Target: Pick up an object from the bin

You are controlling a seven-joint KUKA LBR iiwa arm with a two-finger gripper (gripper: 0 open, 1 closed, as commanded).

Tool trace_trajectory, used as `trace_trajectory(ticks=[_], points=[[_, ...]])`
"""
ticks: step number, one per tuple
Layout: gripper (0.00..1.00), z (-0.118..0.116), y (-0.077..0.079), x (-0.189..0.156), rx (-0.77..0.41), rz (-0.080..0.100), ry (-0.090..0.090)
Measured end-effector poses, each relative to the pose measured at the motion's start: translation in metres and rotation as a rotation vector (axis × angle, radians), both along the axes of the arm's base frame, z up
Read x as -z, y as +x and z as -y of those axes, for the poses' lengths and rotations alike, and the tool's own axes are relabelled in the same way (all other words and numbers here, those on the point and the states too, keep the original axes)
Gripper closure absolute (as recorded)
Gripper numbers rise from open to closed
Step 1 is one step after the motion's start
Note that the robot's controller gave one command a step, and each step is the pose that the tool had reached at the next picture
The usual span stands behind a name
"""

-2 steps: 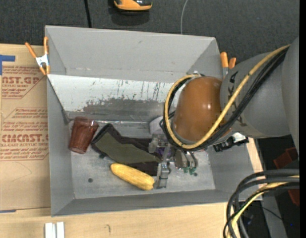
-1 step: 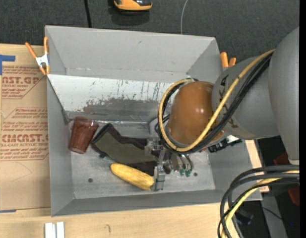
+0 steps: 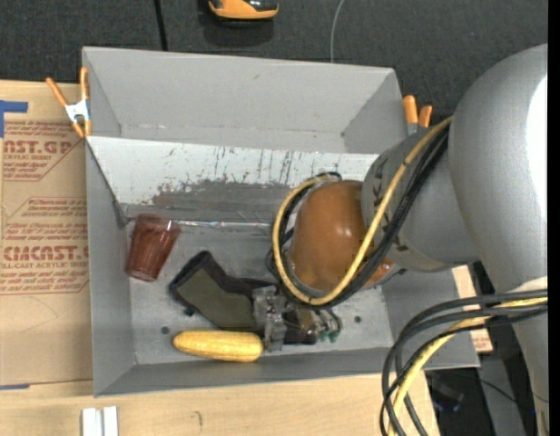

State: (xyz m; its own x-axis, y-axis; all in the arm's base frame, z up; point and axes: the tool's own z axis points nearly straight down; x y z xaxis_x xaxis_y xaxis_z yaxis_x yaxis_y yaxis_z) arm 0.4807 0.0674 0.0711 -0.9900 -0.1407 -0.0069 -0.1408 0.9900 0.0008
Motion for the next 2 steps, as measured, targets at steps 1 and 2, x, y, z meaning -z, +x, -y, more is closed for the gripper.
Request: trace_trajectory(ticks=[1, 2], points=[[1.0, 0.0, 0.0, 0.0, 0.0, 0.0, 0.0], [1.0, 0.002, 0.003, -0.053, 0.014, -0.013, -0.003]])
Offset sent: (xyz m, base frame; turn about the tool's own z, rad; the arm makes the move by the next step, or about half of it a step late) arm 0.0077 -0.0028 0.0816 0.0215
